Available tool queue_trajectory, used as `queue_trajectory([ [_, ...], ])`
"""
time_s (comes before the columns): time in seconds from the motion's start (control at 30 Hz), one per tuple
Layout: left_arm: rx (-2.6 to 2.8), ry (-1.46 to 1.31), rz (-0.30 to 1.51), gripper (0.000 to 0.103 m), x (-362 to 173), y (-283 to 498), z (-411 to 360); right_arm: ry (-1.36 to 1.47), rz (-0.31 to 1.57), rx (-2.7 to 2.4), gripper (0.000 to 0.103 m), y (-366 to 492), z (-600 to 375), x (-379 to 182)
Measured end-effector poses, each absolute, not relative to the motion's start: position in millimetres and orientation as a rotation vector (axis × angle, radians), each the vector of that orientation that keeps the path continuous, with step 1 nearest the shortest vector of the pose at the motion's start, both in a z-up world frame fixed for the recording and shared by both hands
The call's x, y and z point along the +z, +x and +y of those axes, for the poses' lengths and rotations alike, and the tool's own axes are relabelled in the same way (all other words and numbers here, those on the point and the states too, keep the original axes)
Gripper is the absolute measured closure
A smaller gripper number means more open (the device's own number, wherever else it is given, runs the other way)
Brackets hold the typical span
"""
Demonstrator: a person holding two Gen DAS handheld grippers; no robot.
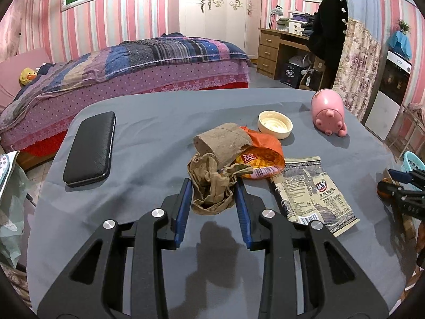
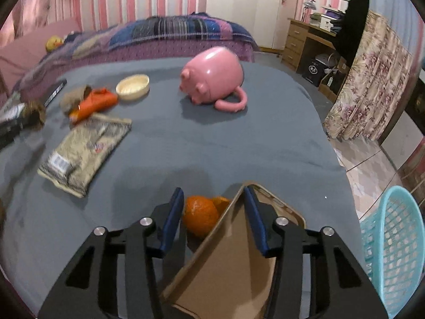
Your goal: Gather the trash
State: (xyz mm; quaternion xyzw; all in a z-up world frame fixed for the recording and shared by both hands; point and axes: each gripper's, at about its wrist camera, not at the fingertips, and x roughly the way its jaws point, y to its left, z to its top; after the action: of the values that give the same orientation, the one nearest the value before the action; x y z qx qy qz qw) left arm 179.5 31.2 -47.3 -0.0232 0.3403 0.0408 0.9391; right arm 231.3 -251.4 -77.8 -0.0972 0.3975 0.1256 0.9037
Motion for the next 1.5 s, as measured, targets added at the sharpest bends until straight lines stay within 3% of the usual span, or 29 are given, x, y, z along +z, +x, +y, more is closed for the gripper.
queue_trajectory([
  [0.1,0.081,-0.049,0.692,0.071,-48,179,32,-0.238,0.807,0.245,0.059,228,-248,-81],
  [0.3,0.082,-0.047,0.689,0.071,-47,178,33,-0.136,0.76,0.251,0.083,228,-257,-70],
  [0.6,0.084,-0.053,0.687,0.071,-45,177,36,0.114,0.716,0.373,0.085,233,-264,-57],
  [0.7,0.083,-0.049,0.688,0.071,-45,177,37,0.109,0.74,0.362,0.081,237,-254,-63],
  [0.77,0.082,-0.052,0.688,0.071,-44,177,37,0.092,0.753,0.346,0.059,238,-251,-65],
  [0.8,0.082,-0.052,0.688,0.071,-45,177,37,0.073,0.747,0.329,0.039,236,-251,-66],
  [0.83,0.083,-0.049,0.688,0.071,-45,177,36,0.059,0.741,0.32,0.035,235,-252,-65],
  [1.1,0.073,-0.059,0.677,0.071,-41,175,35,0.014,0.724,0.322,0.036,211,-263,-56],
  [1.23,0.065,-0.063,0.676,0.071,-40,170,31,-0.044,0.728,0.348,0.059,209,-241,-58],
  [1.37,0.061,-0.05,0.672,0.071,-35,166,30,-0.081,0.735,0.357,0.071,212,-224,-64],
  [1.43,0.061,-0.042,0.67,0.071,-33,165,31,-0.097,0.741,0.35,0.084,216,-217,-67],
  [1.5,0.064,-0.033,0.669,0.071,-32,165,32,-0.108,0.756,0.325,0.086,221,-215,-72],
])
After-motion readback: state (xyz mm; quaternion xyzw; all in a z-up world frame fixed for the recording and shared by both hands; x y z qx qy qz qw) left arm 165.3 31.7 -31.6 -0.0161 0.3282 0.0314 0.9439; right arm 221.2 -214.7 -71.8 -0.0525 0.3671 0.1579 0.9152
